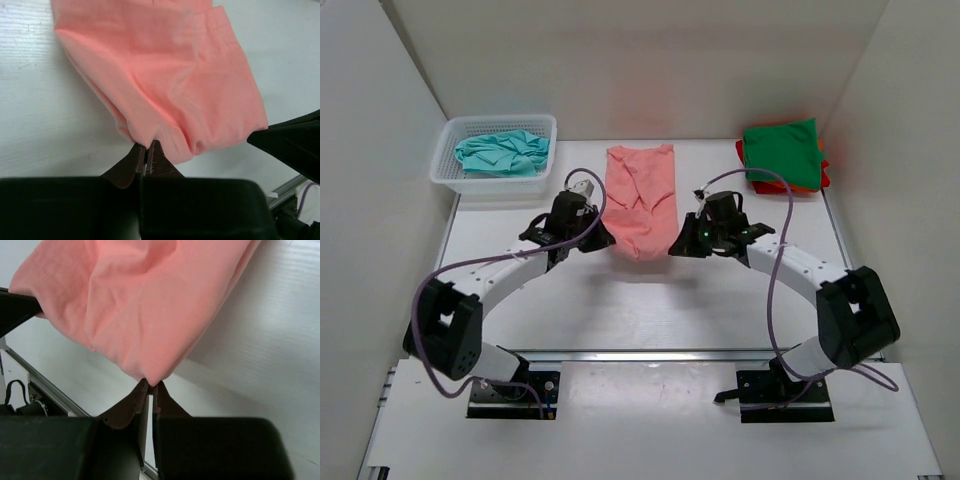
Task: Fold and stack the t-shirts
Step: Grab one side of the 2/3 rectangular tshirt with both arms, then fold the long partially folded tshirt into a neat square
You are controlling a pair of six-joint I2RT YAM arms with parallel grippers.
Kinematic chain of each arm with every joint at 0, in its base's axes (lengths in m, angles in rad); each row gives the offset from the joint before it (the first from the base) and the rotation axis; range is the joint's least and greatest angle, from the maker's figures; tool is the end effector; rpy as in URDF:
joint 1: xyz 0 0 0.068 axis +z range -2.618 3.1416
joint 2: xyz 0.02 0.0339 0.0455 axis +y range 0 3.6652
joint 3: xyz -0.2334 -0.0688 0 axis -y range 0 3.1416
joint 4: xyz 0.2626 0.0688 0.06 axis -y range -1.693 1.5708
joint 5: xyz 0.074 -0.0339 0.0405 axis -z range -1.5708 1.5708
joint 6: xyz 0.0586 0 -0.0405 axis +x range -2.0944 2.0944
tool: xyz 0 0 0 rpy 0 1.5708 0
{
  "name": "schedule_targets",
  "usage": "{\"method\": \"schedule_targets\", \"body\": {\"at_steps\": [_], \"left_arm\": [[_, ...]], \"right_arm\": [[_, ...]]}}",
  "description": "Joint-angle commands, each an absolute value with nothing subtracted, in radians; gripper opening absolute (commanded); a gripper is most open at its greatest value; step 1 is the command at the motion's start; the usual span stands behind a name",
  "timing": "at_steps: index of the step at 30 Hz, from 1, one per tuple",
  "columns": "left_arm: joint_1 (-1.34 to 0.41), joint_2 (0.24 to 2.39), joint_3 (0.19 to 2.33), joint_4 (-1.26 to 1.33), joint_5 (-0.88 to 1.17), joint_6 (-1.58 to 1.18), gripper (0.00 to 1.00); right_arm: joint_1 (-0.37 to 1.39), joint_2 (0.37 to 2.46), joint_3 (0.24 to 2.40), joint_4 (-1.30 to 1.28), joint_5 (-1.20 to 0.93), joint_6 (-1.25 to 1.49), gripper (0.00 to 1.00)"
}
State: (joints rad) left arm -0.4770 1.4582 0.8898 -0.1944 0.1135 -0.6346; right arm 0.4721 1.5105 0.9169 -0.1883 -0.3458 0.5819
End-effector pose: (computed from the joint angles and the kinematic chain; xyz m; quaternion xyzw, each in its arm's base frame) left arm 0.3016 -0.1634 0.1633 -0.0500 0.9169 -0.2514 0.3059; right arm 0.3016 0.1763 0.1583 -0.0161 0.9117 0.3277 0.2473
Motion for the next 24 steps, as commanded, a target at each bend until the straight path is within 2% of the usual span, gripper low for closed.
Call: {"method": "schedule_targets", "body": {"at_steps": [1, 9, 15, 19, 24], "left_arm": [[-0.483, 1.332, 0.864, -0.293, 0.137, -0.598, 0.0], [-0.518, 1.002, 0.508, -0.322, 0.172, -0.675, 0.0], [-0.54, 0.72, 0.408, -0.442, 0.241, -0.738, 0.0], [-0.509, 0.689, 0.416, -0.431, 0.285, -0.762, 0.0], [-0.486, 0.895, 0.558, -0.367, 0.314, -0.717, 0.0]], "right_arm": [[0.463, 1.428, 0.91, -0.288, -0.367, 0.532, 0.0], [0.564, 1.183, 0.631, -0.275, -0.356, 0.603, 0.0], [0.635, 0.95, 0.463, -0.322, -0.382, 0.687, 0.0], [0.585, 0.899, 0.491, -0.342, -0.457, 0.673, 0.0], [0.476, 1.023, 0.651, -0.362, -0.558, 0.598, 0.0]]}}
